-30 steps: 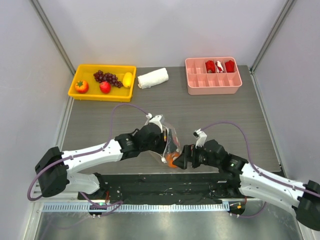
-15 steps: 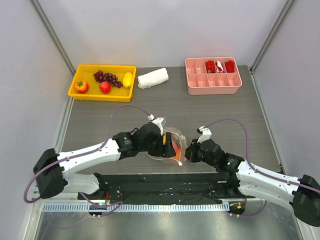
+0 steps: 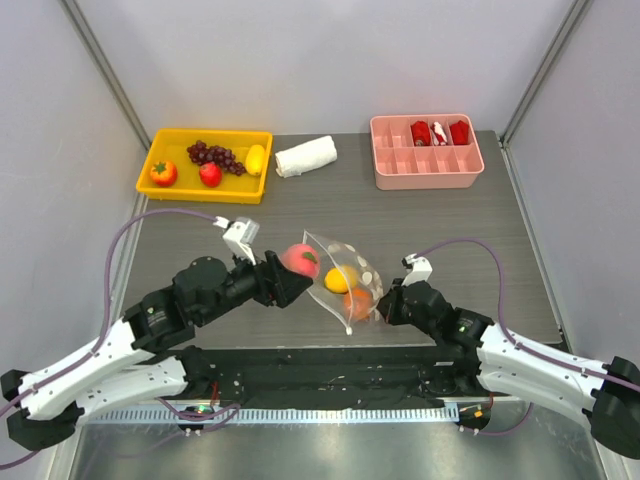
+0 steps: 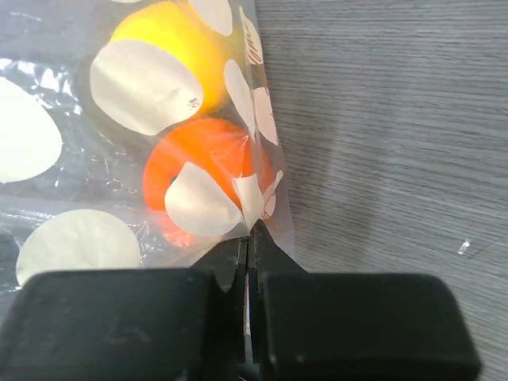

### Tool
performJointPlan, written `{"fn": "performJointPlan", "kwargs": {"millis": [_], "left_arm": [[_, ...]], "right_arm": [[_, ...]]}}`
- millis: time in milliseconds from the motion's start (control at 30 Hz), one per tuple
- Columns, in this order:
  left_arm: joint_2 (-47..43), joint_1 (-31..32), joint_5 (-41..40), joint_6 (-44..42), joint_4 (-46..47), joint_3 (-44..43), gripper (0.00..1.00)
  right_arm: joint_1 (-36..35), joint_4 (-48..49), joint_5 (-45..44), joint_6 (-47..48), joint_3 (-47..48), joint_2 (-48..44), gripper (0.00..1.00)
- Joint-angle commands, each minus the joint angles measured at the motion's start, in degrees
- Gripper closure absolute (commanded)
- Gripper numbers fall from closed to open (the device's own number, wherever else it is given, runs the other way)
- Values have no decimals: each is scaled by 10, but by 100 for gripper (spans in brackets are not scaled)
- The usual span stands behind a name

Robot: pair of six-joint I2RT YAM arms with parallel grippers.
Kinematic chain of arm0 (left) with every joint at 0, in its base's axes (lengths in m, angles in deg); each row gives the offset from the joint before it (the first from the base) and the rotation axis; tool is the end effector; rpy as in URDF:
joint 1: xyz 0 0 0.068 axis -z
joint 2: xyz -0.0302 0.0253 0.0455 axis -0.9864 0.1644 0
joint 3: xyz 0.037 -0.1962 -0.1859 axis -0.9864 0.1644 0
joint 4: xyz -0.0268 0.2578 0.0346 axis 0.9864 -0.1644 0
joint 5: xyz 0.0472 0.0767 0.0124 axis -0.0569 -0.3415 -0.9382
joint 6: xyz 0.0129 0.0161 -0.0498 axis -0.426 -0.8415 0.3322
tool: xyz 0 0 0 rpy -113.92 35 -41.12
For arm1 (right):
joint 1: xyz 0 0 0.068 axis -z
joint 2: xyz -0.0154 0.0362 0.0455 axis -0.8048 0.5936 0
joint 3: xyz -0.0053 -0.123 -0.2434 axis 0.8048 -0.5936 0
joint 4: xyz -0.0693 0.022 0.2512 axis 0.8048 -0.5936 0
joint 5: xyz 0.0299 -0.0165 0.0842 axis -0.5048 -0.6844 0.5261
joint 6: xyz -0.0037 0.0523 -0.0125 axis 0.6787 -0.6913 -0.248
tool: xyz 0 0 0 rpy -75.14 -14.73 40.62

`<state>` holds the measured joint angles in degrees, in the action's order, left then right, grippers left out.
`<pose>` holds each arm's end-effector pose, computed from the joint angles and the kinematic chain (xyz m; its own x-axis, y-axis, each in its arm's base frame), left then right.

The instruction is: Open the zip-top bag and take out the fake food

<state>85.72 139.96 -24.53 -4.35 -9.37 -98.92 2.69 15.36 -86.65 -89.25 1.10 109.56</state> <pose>0.0861 -0.1358 0.3464 -0.6330 -0.2373 -0.7369 0.4827 0.6231 -0.6154 0.1071 0.1186 0.1719 -0.6874 0.1680 -0.7065 -0.2392 0.8662 0.4387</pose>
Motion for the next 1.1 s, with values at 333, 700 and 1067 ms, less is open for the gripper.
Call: {"fn": "performJointPlan", "kwargs": {"millis": [333, 700, 1067], "left_arm": [[226, -141, -503, -105, -77, -193, 100], [508, -475, -327, -175, 221, -261, 100], [855, -656, -138, -46, -175, -702, 100]], "right_arm": [[-1, -23, -18, -11, 29, -30, 98], [-1, -64, -17, -8, 47, -56, 99], [0, -53, -4, -7, 51, -39, 98]]}}
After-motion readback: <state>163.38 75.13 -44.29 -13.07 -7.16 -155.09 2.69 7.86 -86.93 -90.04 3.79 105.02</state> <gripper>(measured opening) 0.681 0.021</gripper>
